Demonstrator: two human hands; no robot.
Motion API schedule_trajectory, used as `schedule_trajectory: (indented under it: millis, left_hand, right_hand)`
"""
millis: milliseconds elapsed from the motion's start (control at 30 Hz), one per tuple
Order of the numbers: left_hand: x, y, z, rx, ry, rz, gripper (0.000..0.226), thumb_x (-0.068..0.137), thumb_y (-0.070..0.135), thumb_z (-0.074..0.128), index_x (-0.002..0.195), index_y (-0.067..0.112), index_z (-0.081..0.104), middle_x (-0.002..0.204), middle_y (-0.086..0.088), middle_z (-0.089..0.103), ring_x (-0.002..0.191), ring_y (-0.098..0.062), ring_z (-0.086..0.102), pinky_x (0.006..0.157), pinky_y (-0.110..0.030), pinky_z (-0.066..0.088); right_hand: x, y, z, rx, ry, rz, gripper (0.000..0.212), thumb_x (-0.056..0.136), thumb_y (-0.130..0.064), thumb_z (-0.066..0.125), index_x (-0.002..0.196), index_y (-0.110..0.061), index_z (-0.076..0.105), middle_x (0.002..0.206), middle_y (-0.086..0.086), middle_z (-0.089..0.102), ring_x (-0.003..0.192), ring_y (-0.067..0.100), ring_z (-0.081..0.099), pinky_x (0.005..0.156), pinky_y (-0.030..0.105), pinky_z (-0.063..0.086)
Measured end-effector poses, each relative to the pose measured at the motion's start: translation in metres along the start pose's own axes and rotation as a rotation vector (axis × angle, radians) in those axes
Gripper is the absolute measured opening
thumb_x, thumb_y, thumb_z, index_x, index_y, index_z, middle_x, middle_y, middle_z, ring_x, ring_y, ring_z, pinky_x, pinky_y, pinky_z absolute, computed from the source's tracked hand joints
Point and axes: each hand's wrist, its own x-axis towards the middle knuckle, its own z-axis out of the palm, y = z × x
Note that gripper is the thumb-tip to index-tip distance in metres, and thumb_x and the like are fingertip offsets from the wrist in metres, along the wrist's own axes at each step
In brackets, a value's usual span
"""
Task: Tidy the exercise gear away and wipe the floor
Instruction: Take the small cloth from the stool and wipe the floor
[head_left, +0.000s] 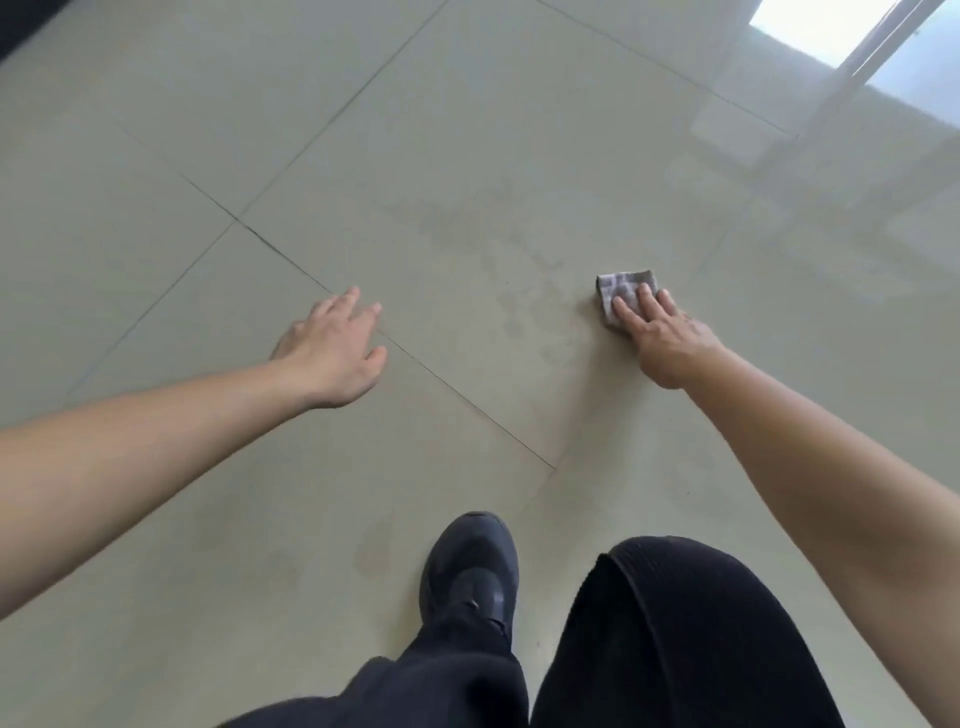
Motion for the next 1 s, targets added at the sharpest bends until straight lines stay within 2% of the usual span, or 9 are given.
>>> schedule_trajectory:
  millis: [133,267,367,467,667,733,800,900,1000]
  left_hand:
    - [0.033,0.011,0.026,-0.156,0.005,-0.112,0.065,0.099,0.04,0.037,0.155,0.016,0.014,0.164,-0.01,0.004,0.149,-0.027,0.008,0.114,-0.046,0.023]
    - [0.058,0.016,0.058,-0.255,0.001,-0.229,0.064,0.1,0.035,0.037,0.155,0.013,0.012,0.163,-0.013,-0.003,0.15,-0.029,0.002,0.116,-0.048,0.02]
    - [0.077,0.001,0.068,-0.303,0.049,-0.349,0.064,0.1,0.032,0.034,0.155,0.011,0.009,0.163,-0.014,-0.006,0.15,-0.03,-0.002,0.116,-0.05,0.018]
    - [0.089,-0.019,0.073,-0.341,0.071,-0.439,0.07,0.101,0.038,0.032,0.156,0.009,0.0,0.162,-0.015,-0.014,0.15,-0.029,-0.009,0.118,-0.051,0.011]
    - [0.116,-0.043,0.089,-0.471,0.119,-0.543,0.079,0.098,0.056,0.026,0.155,0.014,-0.009,0.16,-0.016,-0.021,0.149,-0.027,-0.018,0.118,-0.053,-0.005]
    - [0.122,-0.042,0.096,-0.489,0.144,-0.561,0.077,0.098,0.056,0.023,0.156,0.015,-0.007,0.161,-0.017,-0.018,0.149,-0.028,-0.017,0.118,-0.053,-0.007]
    - [0.125,-0.042,0.103,-0.478,0.172,-0.549,0.076,0.098,0.055,0.024,0.155,0.014,-0.005,0.161,-0.018,-0.015,0.149,-0.029,-0.016,0.117,-0.054,-0.007]
    - [0.126,-0.047,0.105,-0.477,0.13,-0.544,0.076,0.099,0.055,0.025,0.155,0.014,-0.006,0.161,-0.018,-0.017,0.149,-0.03,-0.017,0.117,-0.054,-0.007]
    - [0.126,-0.049,0.103,-0.501,0.09,-0.531,0.075,0.1,0.053,0.025,0.155,0.014,-0.008,0.16,-0.018,-0.019,0.148,-0.031,-0.018,0.117,-0.056,-0.007]
  right_hand:
    - [-0.007,-0.054,-0.003,-0.043,0.008,-0.214,0.074,0.097,-0.008,0.035,0.157,-0.029,-0.003,0.165,0.005,-0.014,0.151,0.031,-0.009,0.116,0.046,0.029]
    - [-0.037,-0.145,0.025,-0.11,-0.013,-0.692,0.067,0.1,-0.014,0.034,0.158,-0.031,0.005,0.164,0.007,-0.012,0.15,0.031,-0.015,0.122,0.047,0.005]
    - [-0.028,-0.167,0.038,-0.071,-0.02,-0.817,0.066,0.098,-0.01,0.036,0.157,-0.03,0.014,0.165,0.003,-0.006,0.151,0.026,-0.013,0.124,0.041,0.003]
    - [0.01,-0.128,0.017,0.089,0.092,-0.584,0.076,0.092,0.0,0.037,0.157,-0.034,0.015,0.165,-0.002,-0.005,0.151,0.022,-0.011,0.124,0.035,0.002]
    - [0.085,-0.034,-0.035,0.362,0.202,0.325,0.067,0.096,-0.006,0.035,0.157,-0.02,0.015,0.165,0.01,0.0,0.152,0.032,-0.006,0.123,0.04,0.008]
    - [0.092,-0.045,-0.035,0.424,0.216,0.386,0.065,0.096,-0.009,0.036,0.157,-0.022,0.017,0.166,0.007,0.002,0.152,0.031,-0.004,0.122,0.044,0.013]
    - [0.085,-0.078,-0.025,0.336,0.273,0.184,0.067,0.095,-0.009,0.04,0.157,-0.025,0.02,0.166,0.005,0.005,0.152,0.031,-0.002,0.12,0.049,0.018]
    - [0.061,-0.145,0.001,0.206,0.239,-0.314,0.075,0.086,-0.004,0.043,0.155,-0.025,0.025,0.165,0.008,0.009,0.151,0.036,-0.002,0.123,0.049,0.01]
    - [0.042,-0.194,0.018,0.054,0.14,-0.701,0.07,0.085,-0.011,0.024,0.153,-0.024,0.033,0.163,0.01,0.017,0.151,0.037,0.006,0.122,0.046,0.005]
